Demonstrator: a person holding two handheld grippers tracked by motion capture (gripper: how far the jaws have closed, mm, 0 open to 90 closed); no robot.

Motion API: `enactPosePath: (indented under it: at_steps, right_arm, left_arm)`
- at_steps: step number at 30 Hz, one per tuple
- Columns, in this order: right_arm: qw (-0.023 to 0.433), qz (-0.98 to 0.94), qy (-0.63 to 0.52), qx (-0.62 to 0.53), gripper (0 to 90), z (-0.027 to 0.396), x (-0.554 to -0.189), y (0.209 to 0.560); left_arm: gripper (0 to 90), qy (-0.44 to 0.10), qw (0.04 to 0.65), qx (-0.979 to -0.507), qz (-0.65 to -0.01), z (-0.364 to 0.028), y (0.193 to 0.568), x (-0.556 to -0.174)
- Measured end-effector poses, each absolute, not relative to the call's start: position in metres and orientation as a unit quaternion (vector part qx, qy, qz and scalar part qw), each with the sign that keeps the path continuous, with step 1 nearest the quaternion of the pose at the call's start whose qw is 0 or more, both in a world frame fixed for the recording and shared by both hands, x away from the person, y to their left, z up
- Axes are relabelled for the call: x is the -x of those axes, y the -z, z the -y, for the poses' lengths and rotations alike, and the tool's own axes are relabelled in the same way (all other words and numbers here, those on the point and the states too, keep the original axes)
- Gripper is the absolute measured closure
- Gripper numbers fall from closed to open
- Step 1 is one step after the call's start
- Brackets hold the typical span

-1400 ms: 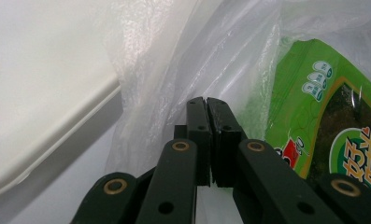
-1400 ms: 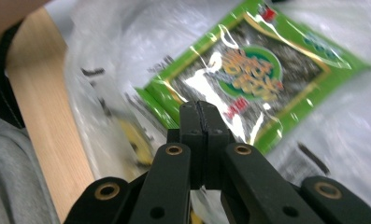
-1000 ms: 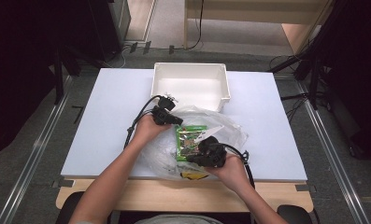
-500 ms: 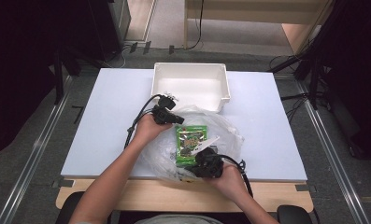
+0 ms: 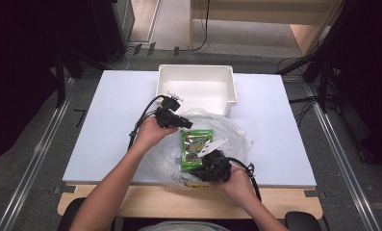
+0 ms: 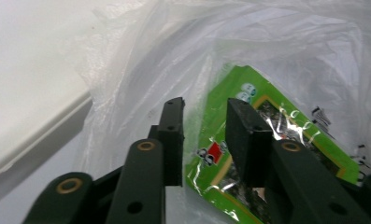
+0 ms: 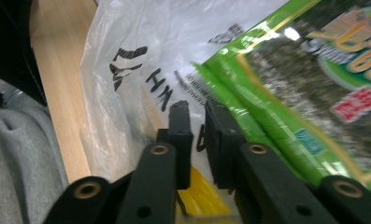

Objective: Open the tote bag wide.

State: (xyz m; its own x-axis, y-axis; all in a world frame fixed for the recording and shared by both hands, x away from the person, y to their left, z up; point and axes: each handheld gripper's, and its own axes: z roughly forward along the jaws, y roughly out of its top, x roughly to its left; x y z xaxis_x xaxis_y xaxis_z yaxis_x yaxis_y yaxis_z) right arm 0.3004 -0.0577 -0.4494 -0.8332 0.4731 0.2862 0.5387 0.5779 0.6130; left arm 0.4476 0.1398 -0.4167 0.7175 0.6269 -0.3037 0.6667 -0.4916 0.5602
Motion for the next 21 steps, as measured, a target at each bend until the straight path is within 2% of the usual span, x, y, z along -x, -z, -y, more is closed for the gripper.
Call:
enactPosePath:
  at_steps: [2, 5, 6, 7, 16, 21]
  right_arm:
    - [0.044, 0.886, 0.360, 0.289, 71.2, 0.061, -0.303, 0.445]
    - [0.041, 0.885, 0.362, 0.291, 66.8, 0.064, -0.305, 0.444]
    - [0.042, 0.884, 0.363, 0.293, 64.8, 0.065, -0.306, 0.443]
    - [0.038, 0.881, 0.368, 0.294, 60.1, 0.068, -0.308, 0.442]
    - [0.019, 0.866, 0.383, 0.320, 48.9, 0.084, -0.312, 0.432]
    - [0.009, 0.861, 0.389, 0.328, 48.4, 0.093, -0.316, 0.426]
  left_arm:
    - [55.4, 0.039, 0.342, -0.861, -0.374, -0.141, 0.411, -0.444]
    - [46.7, 0.044, 0.349, -0.858, -0.374, -0.141, 0.408, -0.441]
    - [46.7, 0.045, 0.350, -0.859, -0.372, -0.142, 0.406, -0.440]
    - [43.4, 0.044, 0.353, -0.857, -0.373, -0.143, 0.403, -0.438]
    - [39.4, 0.055, 0.361, -0.853, -0.372, -0.147, 0.394, -0.428]
    - [38.9, 0.052, 0.364, -0.855, -0.366, -0.148, 0.387, -0.419]
